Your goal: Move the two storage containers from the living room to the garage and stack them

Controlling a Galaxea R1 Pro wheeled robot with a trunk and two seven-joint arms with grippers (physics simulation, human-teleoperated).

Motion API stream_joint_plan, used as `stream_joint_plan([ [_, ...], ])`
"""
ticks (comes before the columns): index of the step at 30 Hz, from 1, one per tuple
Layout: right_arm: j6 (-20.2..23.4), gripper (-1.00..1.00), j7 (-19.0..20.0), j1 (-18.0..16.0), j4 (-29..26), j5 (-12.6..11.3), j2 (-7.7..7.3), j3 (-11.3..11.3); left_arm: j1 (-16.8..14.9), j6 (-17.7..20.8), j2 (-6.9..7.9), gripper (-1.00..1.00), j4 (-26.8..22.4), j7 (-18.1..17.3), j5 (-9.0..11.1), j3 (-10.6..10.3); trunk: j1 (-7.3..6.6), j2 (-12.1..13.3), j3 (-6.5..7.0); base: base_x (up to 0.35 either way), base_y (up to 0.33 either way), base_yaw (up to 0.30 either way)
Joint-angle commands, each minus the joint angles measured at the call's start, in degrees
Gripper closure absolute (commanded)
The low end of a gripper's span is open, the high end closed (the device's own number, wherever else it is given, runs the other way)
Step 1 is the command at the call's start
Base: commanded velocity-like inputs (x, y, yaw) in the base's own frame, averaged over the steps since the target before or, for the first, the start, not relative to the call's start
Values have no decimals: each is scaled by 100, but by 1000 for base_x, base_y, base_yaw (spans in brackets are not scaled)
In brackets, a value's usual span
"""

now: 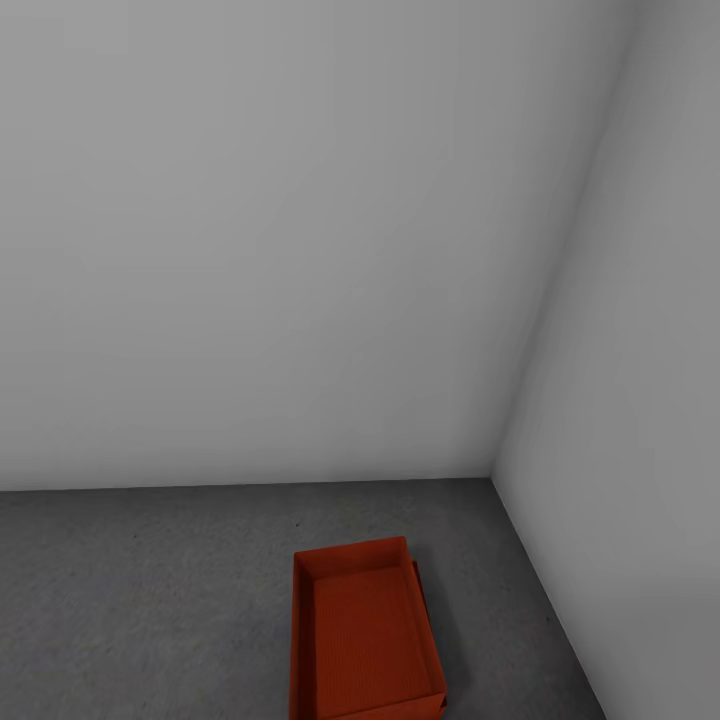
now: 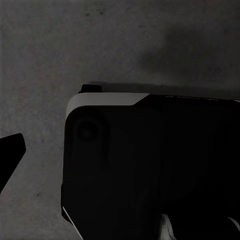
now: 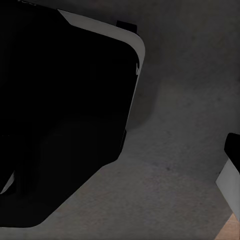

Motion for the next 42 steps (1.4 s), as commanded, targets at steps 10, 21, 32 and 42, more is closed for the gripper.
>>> stream_joint_plan([
  [10,12,-100,8,-8,6,24,0,26,-5,-21,-3,-100,6,17,-53,43,3,-11,-11,0,0,0],
  [21,12,-100,8,-11,6,24,0,26,-5,-21,-3,-100,6,16,-53,43,3,-11,-11,0,0,0],
  [32,12,-100,8,-9,6,24,0,26,-5,-21,-3,-100,6,18,-53,43,3,-11,-11,0,0,0],
  [42,12,-100,8,-8,6,24,0,26,-5,-21,-3,-100,6,17,-53,43,3,-11,-11,0,0,0],
])
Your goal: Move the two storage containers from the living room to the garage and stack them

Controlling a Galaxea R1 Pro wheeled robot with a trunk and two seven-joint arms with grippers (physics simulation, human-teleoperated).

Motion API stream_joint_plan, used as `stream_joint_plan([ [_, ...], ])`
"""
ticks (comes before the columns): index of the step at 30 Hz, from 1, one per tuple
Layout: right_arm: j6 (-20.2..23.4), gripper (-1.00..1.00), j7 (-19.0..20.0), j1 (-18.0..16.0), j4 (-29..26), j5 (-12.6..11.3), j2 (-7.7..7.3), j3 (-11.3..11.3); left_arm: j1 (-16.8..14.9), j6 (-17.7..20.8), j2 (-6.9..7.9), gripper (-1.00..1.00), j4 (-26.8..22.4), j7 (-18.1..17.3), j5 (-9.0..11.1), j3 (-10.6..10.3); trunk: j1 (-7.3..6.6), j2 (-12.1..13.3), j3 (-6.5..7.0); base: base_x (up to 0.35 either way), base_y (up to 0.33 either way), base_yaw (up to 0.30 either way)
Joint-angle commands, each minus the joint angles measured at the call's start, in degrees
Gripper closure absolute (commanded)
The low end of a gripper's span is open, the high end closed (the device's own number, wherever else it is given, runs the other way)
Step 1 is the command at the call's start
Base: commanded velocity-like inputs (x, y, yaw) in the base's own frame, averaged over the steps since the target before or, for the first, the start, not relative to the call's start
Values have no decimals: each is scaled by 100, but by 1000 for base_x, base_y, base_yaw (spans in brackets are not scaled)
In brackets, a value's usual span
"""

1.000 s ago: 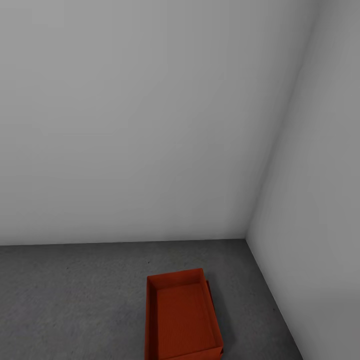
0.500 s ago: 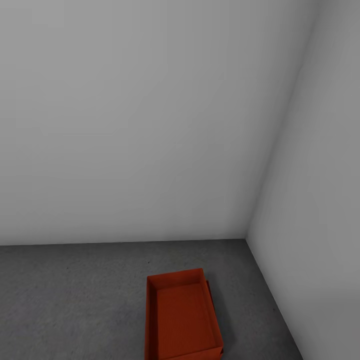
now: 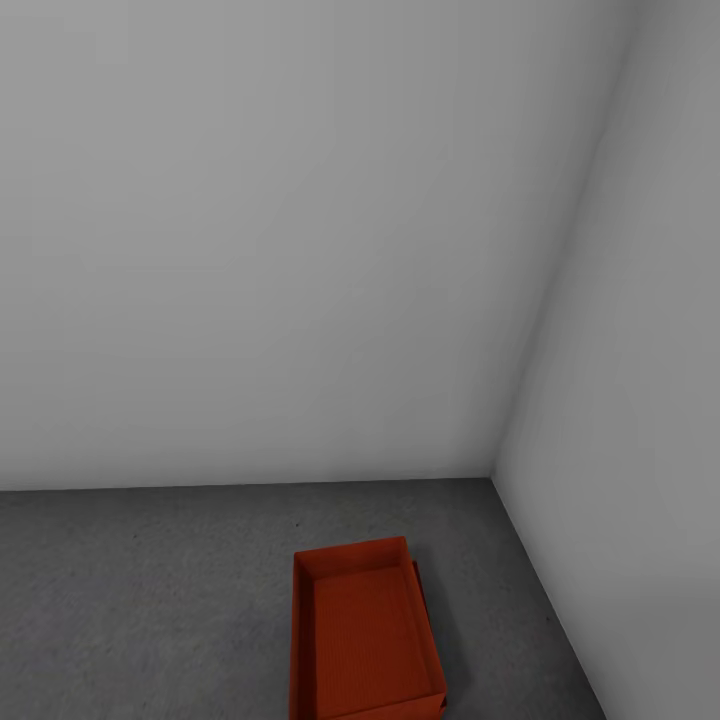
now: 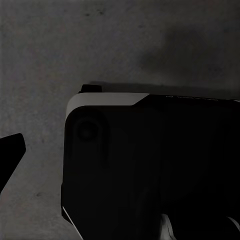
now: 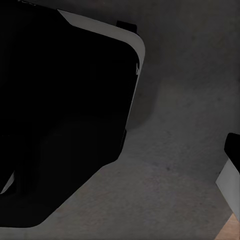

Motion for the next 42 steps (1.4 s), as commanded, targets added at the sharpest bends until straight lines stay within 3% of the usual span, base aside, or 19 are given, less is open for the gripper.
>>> stream_joint_plan([
  [1,12,-100,8,-7,6,24,-1,26,-5,-21,-3,-100,6,17,-53,43,3,-11,-11,0,0,0],
  [42,12,-100,8,-7,6,24,-1,26,-5,-21,-3,-100,6,16,-53,43,3,-11,-11,0,0,0],
])
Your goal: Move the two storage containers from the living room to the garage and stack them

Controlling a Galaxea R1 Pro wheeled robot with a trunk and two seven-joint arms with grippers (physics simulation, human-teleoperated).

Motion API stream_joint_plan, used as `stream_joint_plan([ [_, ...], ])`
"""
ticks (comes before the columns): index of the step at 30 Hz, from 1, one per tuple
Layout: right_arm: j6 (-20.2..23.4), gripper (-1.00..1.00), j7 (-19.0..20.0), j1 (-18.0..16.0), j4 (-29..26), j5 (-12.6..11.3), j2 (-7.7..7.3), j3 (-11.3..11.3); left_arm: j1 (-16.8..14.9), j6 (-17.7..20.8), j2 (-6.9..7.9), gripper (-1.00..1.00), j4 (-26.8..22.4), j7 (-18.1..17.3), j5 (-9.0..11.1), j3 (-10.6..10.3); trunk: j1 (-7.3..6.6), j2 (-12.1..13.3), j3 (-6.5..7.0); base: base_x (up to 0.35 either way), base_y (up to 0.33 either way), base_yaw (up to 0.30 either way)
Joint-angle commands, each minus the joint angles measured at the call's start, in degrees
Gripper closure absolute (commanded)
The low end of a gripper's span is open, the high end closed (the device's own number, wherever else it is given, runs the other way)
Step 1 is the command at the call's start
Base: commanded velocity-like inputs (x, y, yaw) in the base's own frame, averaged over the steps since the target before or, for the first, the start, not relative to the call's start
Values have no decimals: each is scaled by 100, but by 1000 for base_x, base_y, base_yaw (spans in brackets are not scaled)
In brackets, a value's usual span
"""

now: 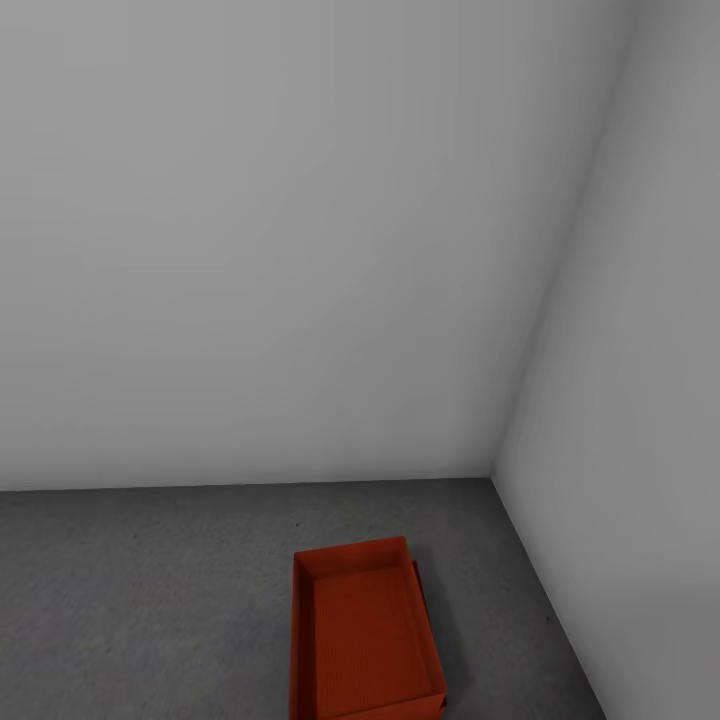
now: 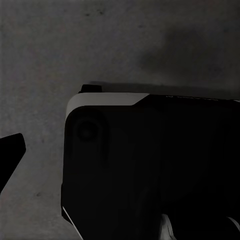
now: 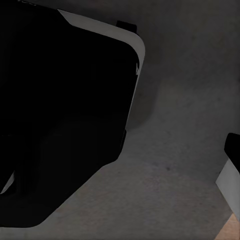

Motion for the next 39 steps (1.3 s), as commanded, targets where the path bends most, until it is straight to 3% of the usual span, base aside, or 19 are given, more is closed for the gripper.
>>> stream_joint_plan([
  [1,12,-100,8,-9,6,24,0,26,-5,-21,-3,-100,6,17,-53,43,3,-11,-11,0,0,0],
  [39,12,-100,8,-8,6,24,0,26,-5,-21,-3,-100,6,17,-53,43,3,-11,-11,0,0,0],
])
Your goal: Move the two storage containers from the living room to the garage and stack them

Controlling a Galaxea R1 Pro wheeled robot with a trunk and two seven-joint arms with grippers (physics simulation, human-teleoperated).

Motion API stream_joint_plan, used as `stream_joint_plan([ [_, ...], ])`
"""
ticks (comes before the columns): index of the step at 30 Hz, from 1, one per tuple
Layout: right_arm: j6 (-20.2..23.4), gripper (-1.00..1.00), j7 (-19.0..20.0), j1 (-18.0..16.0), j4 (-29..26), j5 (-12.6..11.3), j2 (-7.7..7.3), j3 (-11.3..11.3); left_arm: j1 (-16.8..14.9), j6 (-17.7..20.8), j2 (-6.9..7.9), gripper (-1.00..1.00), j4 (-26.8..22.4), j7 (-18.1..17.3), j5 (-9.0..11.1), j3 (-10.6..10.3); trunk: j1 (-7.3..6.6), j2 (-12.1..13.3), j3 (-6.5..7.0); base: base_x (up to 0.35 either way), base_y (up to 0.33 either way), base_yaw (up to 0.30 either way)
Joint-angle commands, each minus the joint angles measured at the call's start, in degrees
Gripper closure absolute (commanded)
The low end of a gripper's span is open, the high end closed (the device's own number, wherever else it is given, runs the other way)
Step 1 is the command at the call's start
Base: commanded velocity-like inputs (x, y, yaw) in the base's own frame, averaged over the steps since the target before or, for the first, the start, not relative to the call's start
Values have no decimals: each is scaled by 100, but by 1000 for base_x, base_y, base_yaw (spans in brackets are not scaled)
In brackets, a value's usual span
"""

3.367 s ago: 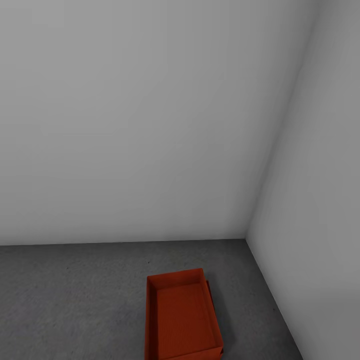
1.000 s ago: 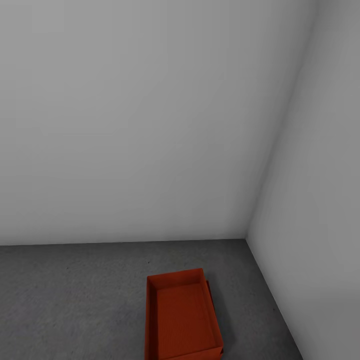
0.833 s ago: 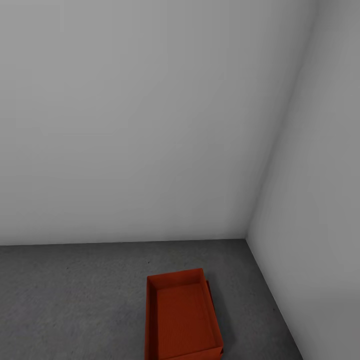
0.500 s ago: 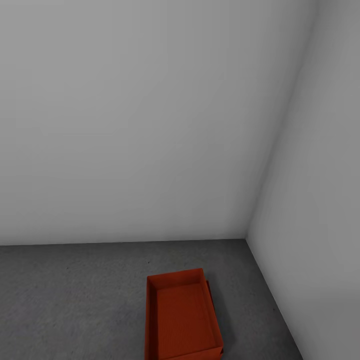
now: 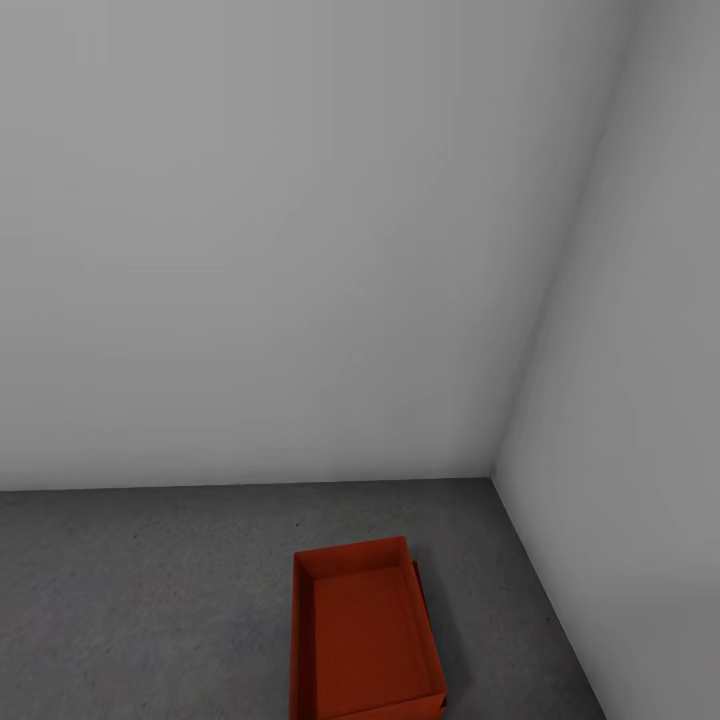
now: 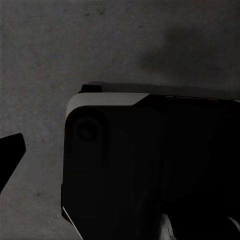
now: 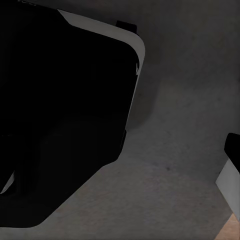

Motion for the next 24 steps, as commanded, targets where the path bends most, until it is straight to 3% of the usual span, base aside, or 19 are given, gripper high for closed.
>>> stream_joint_plan([
  [1,12,-100,8,-10,6,24,0,26,-5,-21,-3,-100,6,17,-53,43,3,-11,-11,0,0,0],
  [24,12,-100,8,-7,6,24,0,26,-5,-21,-3,-100,6,18,-53,43,3,-11,-11,0,0,0],
])
